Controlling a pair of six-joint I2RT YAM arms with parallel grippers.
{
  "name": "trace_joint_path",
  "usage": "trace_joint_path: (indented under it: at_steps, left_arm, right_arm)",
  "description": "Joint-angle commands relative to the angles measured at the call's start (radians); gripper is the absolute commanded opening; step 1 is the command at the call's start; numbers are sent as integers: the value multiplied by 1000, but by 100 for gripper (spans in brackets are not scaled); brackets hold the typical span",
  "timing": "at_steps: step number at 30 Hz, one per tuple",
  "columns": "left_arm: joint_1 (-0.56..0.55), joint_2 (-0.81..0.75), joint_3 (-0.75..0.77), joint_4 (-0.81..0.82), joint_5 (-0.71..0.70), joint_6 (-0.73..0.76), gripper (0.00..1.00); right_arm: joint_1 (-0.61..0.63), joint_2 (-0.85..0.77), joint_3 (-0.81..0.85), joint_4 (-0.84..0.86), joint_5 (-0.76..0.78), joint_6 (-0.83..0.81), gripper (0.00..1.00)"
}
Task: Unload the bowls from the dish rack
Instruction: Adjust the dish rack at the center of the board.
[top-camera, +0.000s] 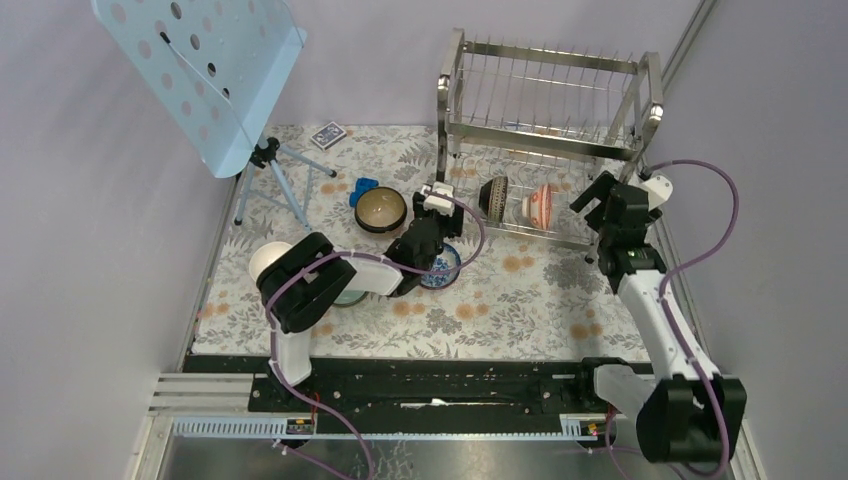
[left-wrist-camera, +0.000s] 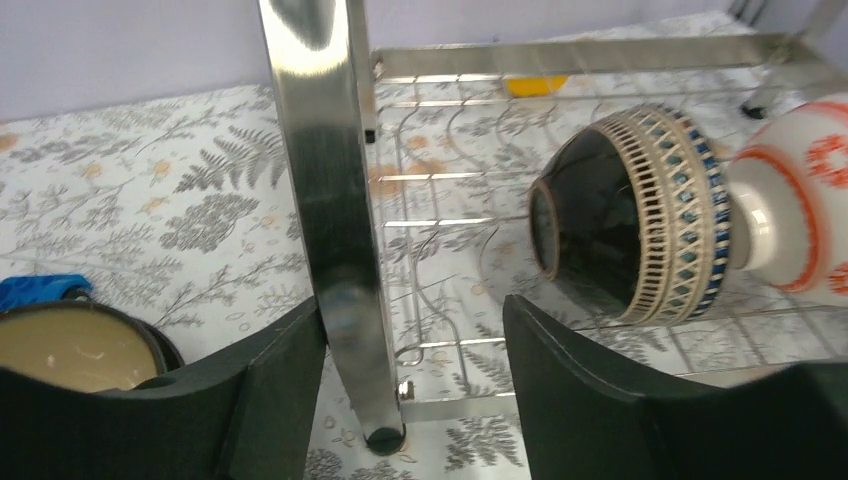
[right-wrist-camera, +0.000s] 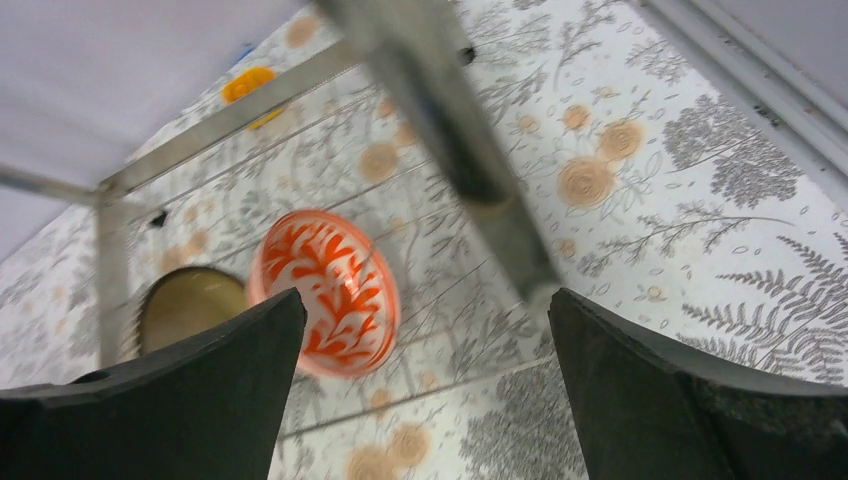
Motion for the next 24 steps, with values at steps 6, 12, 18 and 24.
trace_joint_path:
  at_steps: [6,12,18,24]
  left_arm:
    - [-56,-144,-9,177,144,4,73]
    - [-58,-203,-43,133,146,-21,74]
    - [-65,-347,-77,-89,134,-117,83]
    - [-70,-517,-110,-396,102,-240,89]
  right_arm:
    - [35,-244,-3,-269,-49,-17,100]
    - [36,-386,-82,-283,-252,-38,92]
    - [45,-318,-173,-130,-421,-34,87]
    - [98,-214,-197,50,-343,-7,83]
